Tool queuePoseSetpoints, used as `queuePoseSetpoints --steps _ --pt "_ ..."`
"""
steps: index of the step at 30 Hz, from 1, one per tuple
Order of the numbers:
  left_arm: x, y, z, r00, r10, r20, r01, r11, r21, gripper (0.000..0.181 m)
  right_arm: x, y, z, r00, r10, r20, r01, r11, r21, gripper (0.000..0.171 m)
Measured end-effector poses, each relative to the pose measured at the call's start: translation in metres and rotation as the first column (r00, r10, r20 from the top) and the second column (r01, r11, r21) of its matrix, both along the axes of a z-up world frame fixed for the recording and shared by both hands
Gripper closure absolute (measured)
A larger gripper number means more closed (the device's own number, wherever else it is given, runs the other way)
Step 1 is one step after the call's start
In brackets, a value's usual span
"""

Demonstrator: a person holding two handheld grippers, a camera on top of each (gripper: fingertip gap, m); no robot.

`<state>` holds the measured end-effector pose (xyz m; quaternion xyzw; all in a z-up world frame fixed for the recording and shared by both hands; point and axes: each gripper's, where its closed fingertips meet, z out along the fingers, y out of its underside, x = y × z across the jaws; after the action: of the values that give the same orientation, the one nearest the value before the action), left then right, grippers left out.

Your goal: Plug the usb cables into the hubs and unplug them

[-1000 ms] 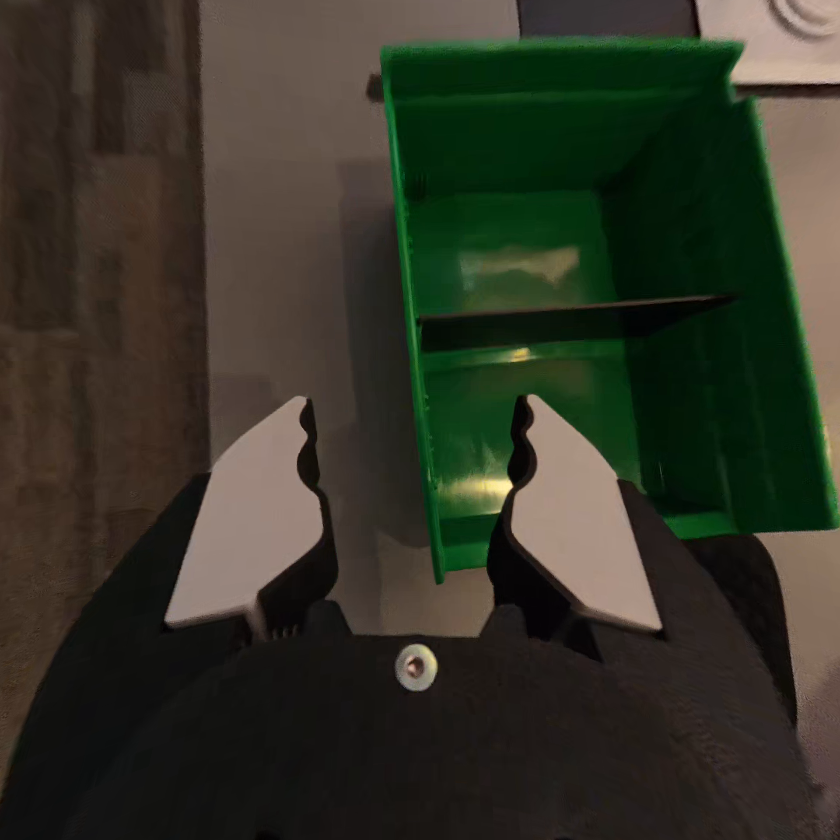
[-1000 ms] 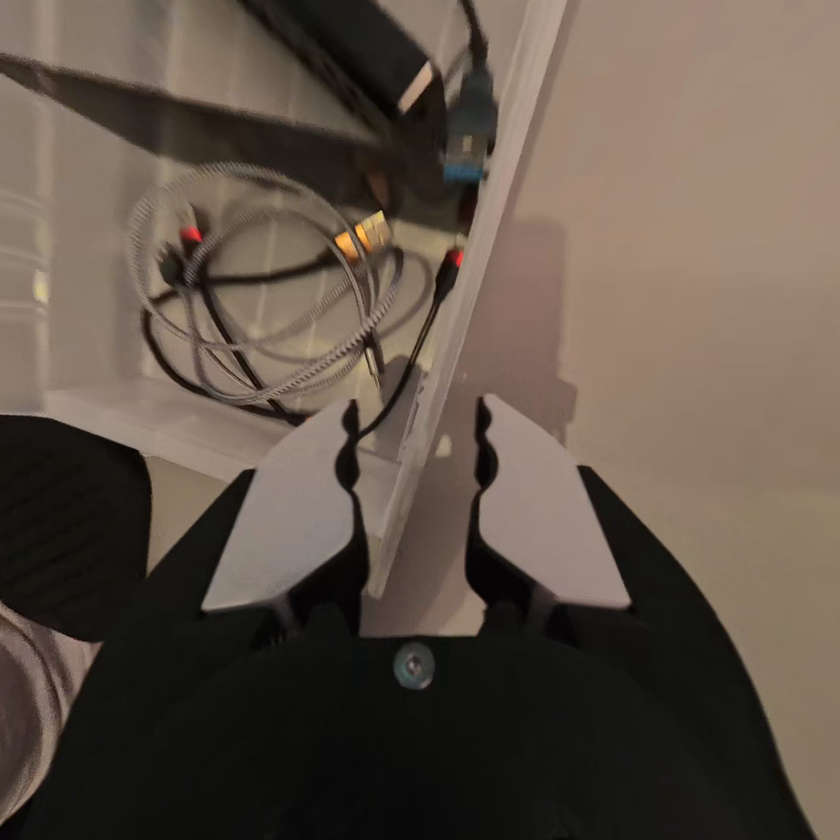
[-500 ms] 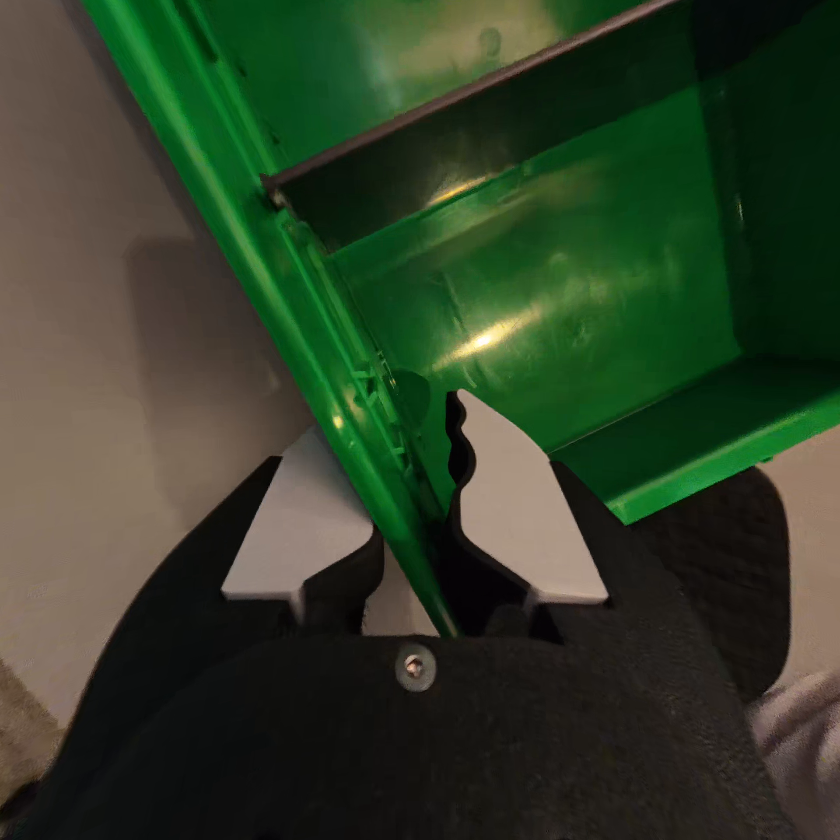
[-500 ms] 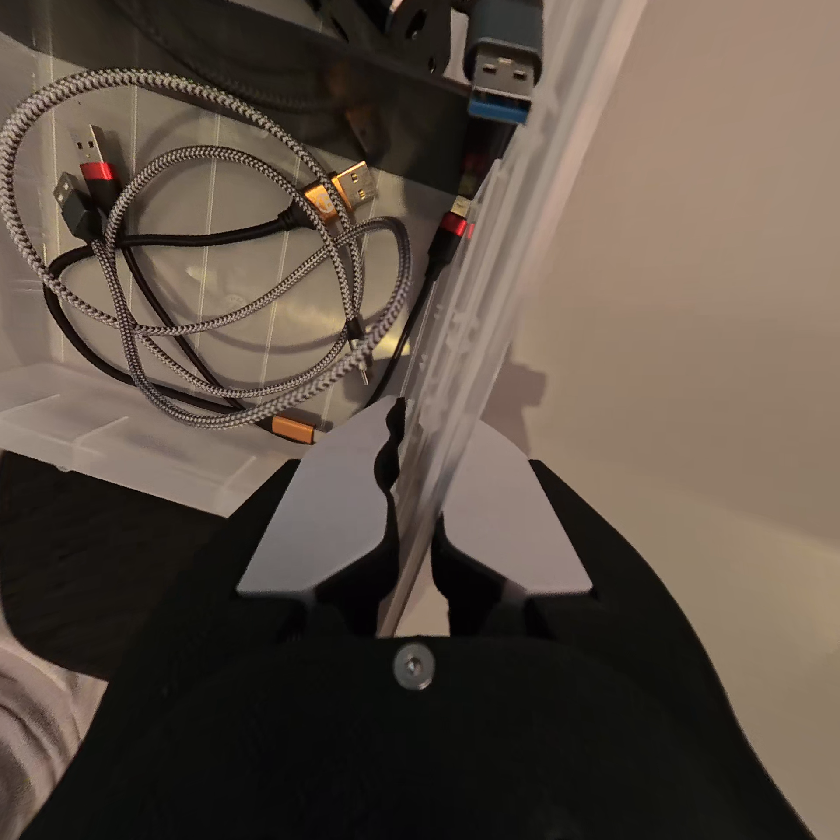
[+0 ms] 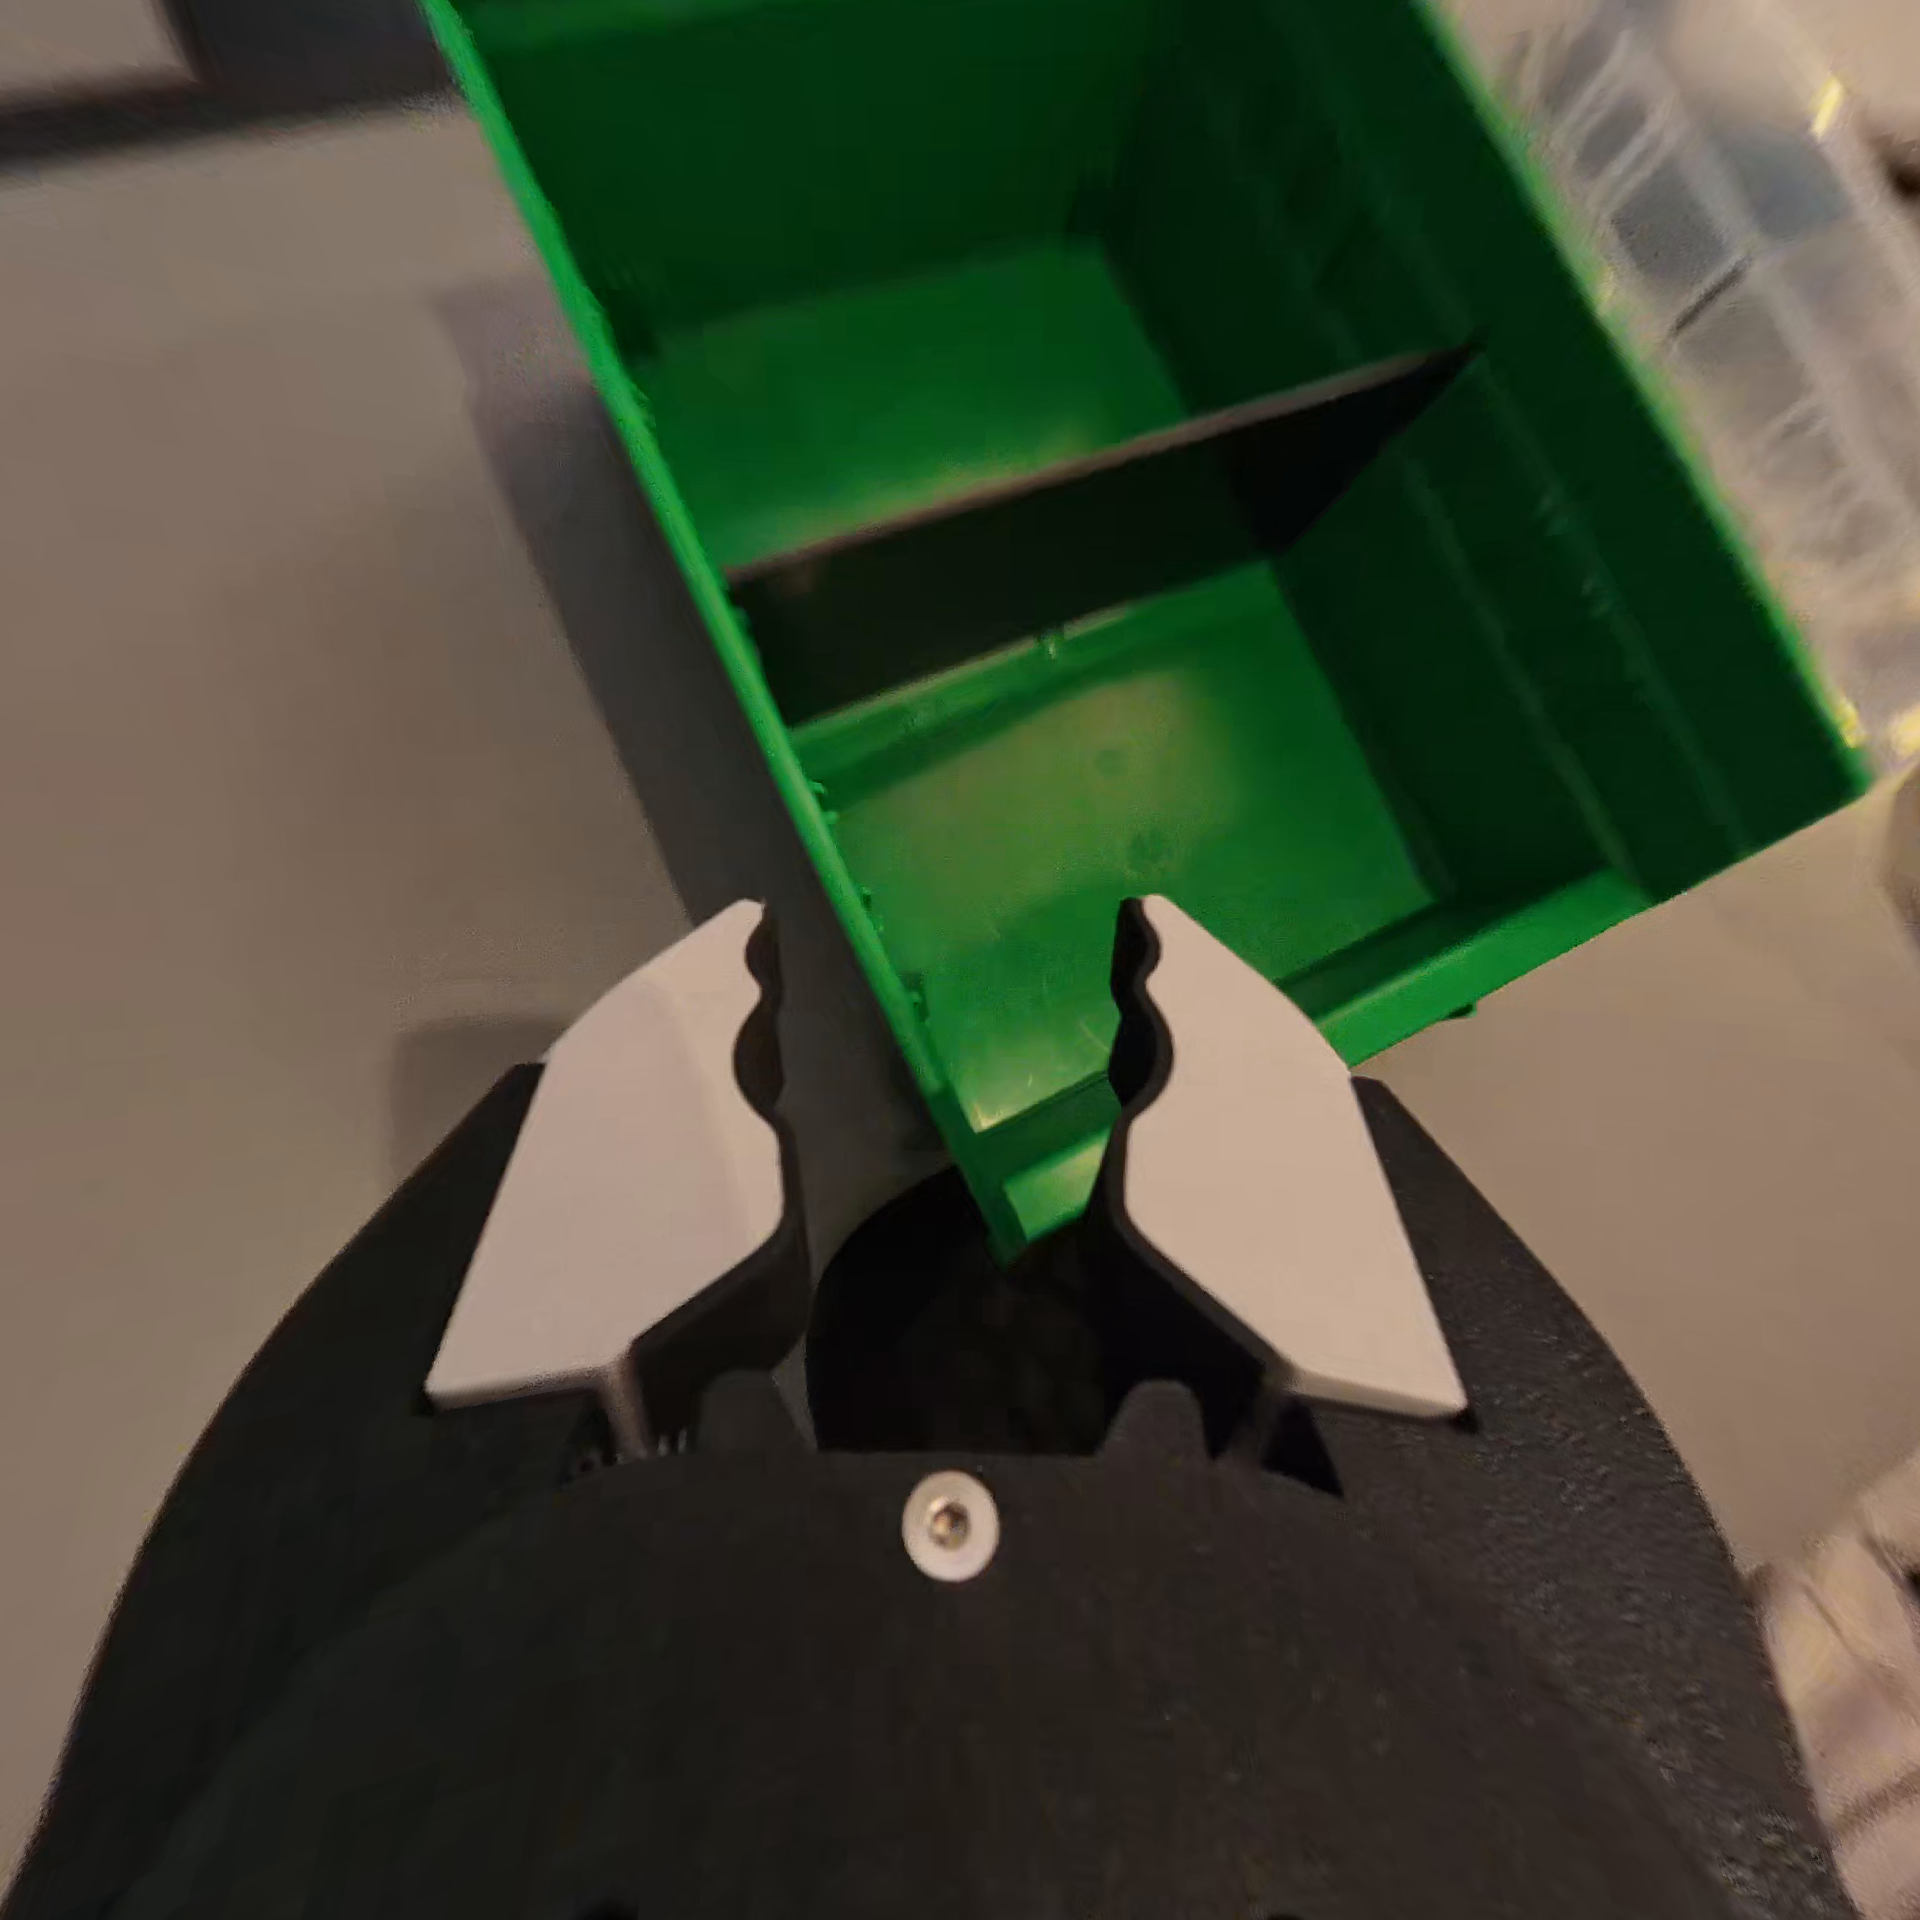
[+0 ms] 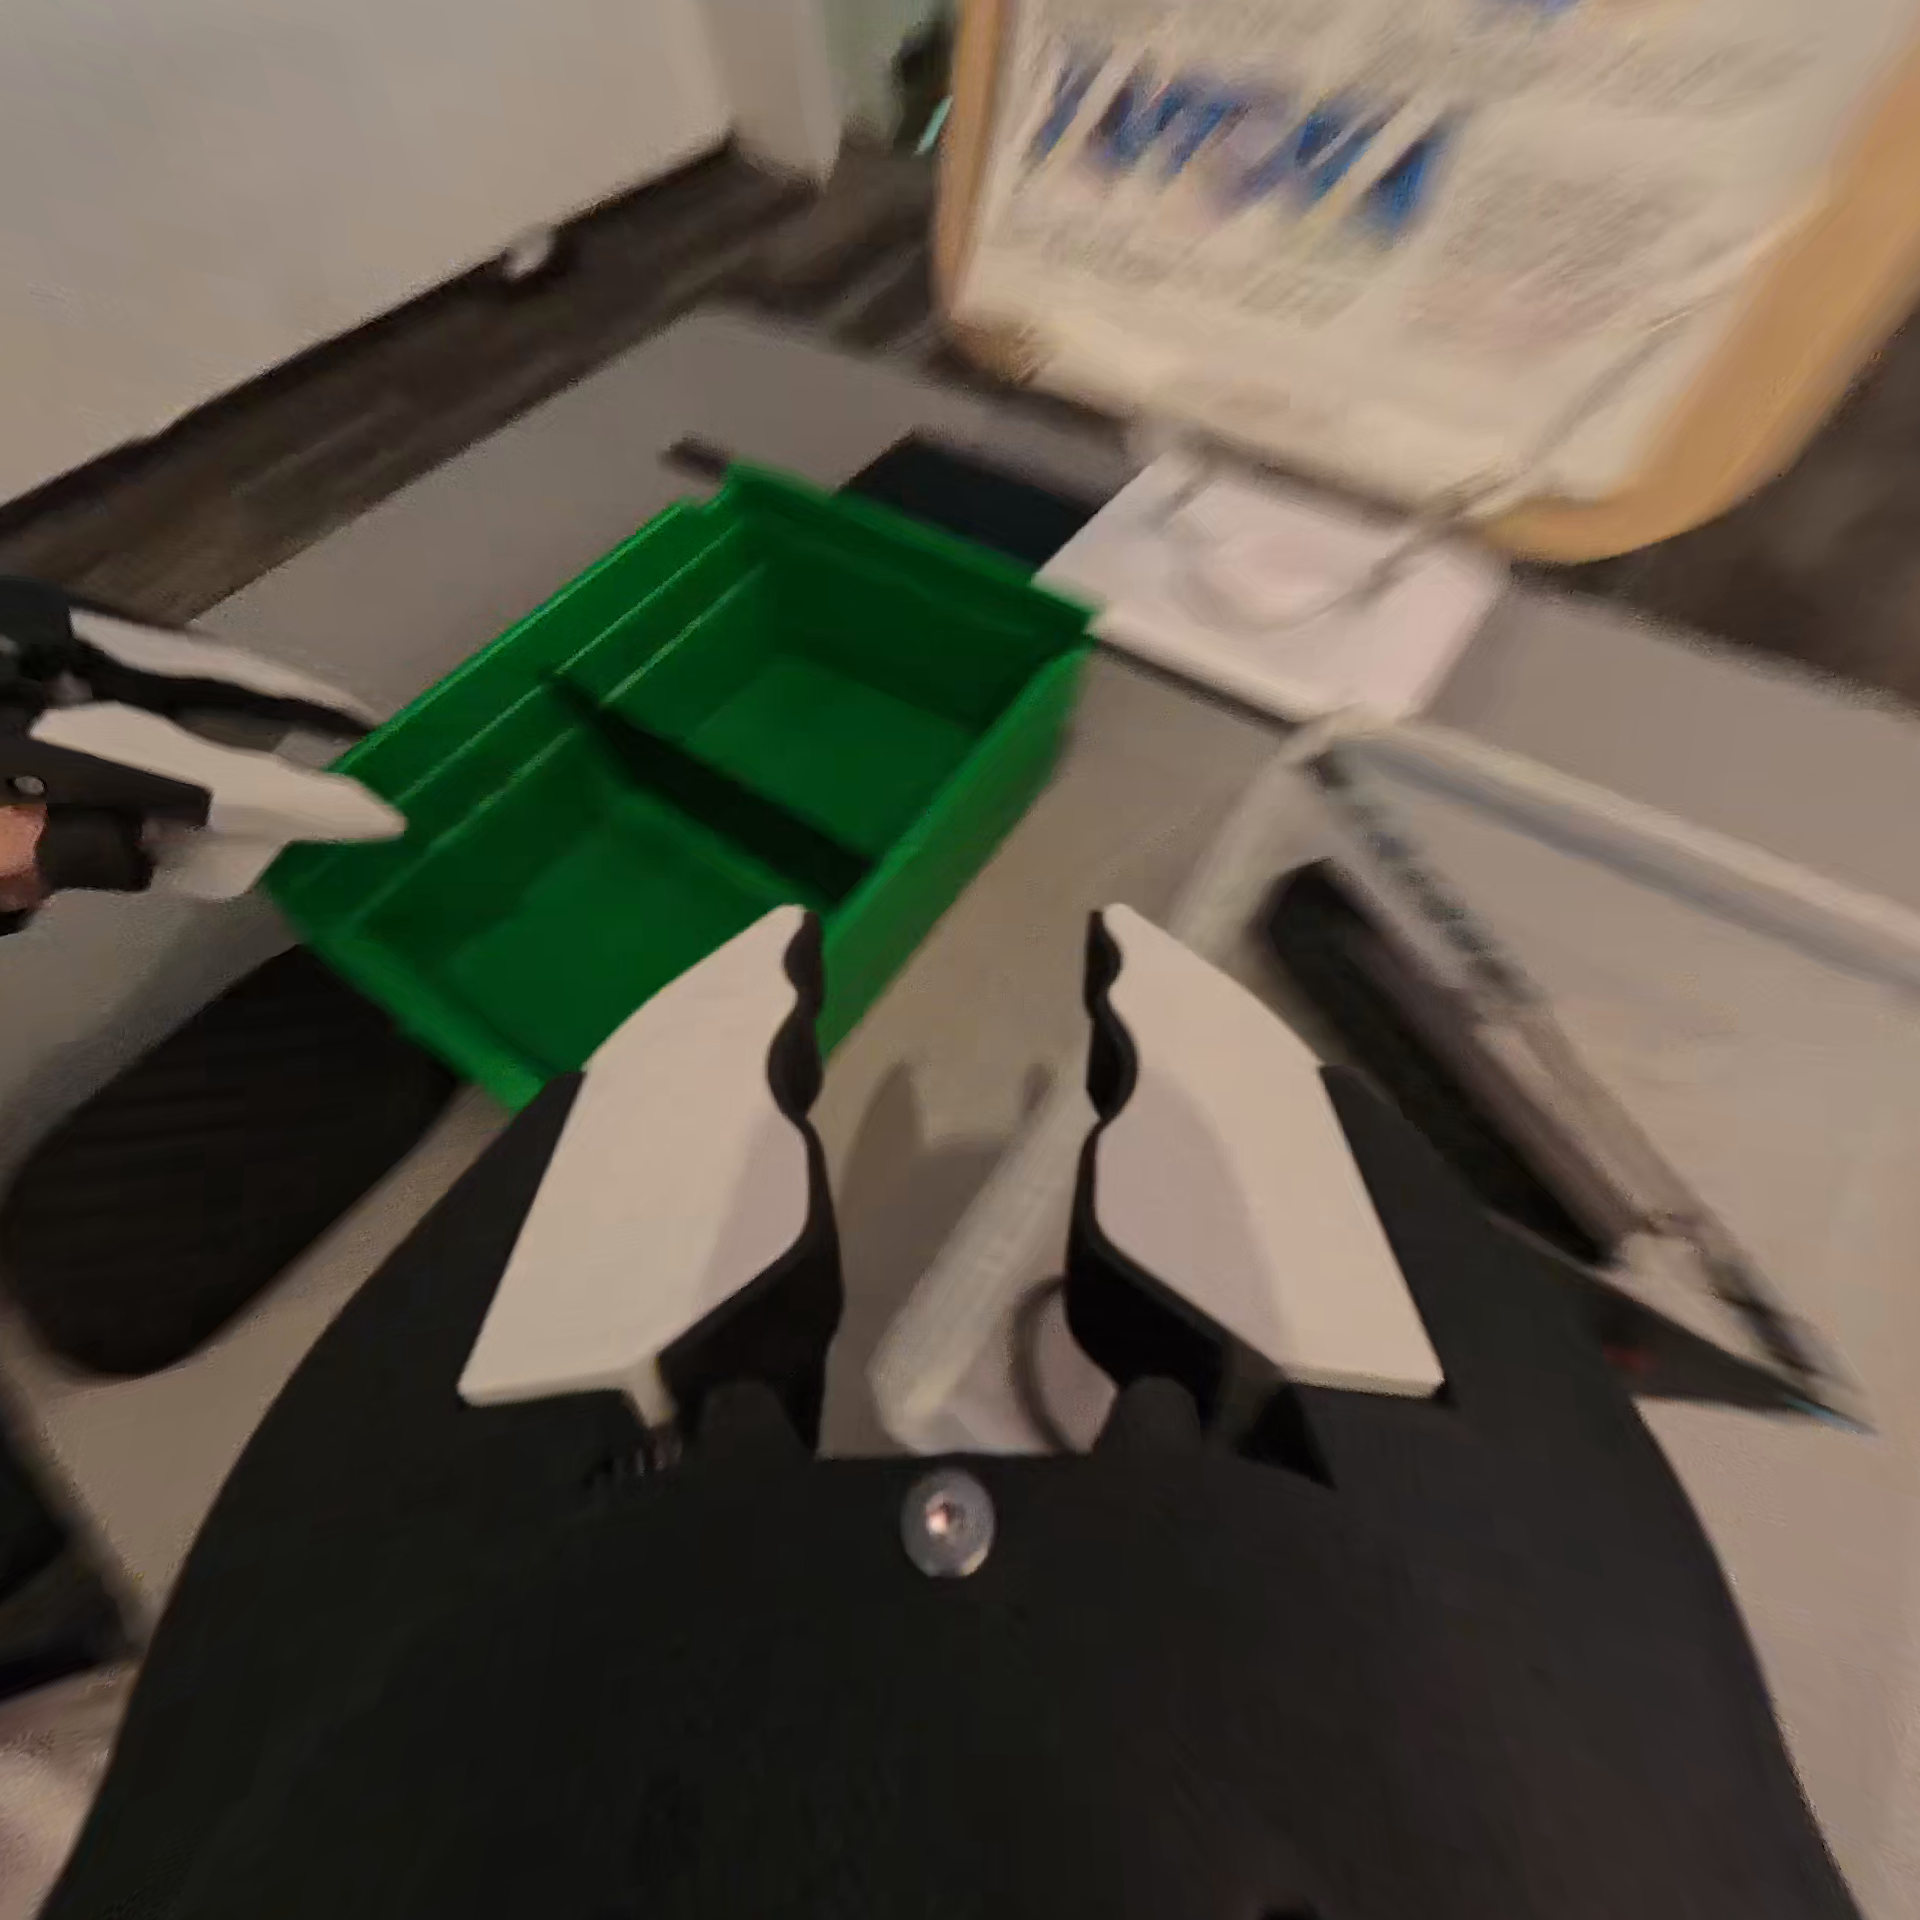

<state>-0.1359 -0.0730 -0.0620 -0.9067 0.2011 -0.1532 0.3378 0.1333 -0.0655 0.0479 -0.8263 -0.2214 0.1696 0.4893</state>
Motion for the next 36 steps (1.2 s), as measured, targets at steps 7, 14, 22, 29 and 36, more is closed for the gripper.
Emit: queuePoseSetpoints --steps 7,14,22,29,36 --pt "-0.005 -0.047 0.067 0.997 0.044 0.068 -0.059 0.969 0.240 0.122 -0.081 0.034 -0.143 0.982 0.006 0.189 0.127 0.722 -0.680 0.102" --pt "0.015 -0.083 0.105 1.000 -0.018 0.013 0.013 0.948 0.319 0.122 -0.089 0.024 -0.171 0.974 0.025 0.226 0.178 0.532 -0.828 0.161" --pt "0.011 -0.132 0.198 0.991 0.051 0.123 -0.112 0.821 0.560 0.120 -0.049 0.046 -0.086 0.998 0.057 -0.001 -0.032 0.543 -0.839 0.164" --pt "0.084 -0.093 0.169 0.983 -0.103 0.152 0.033 0.913 0.406 0.107 0.121 0.032 0.033 1.000 -0.014 0.000 0.009 0.645 -0.764 0.164" --pt "0.240 0.003 0.049 0.908 -0.244 0.342 0.278 0.959 -0.055 0.115 0.358 -0.045 0.022 0.912 -0.391 0.125 0.350 0.582 -0.734 0.163"
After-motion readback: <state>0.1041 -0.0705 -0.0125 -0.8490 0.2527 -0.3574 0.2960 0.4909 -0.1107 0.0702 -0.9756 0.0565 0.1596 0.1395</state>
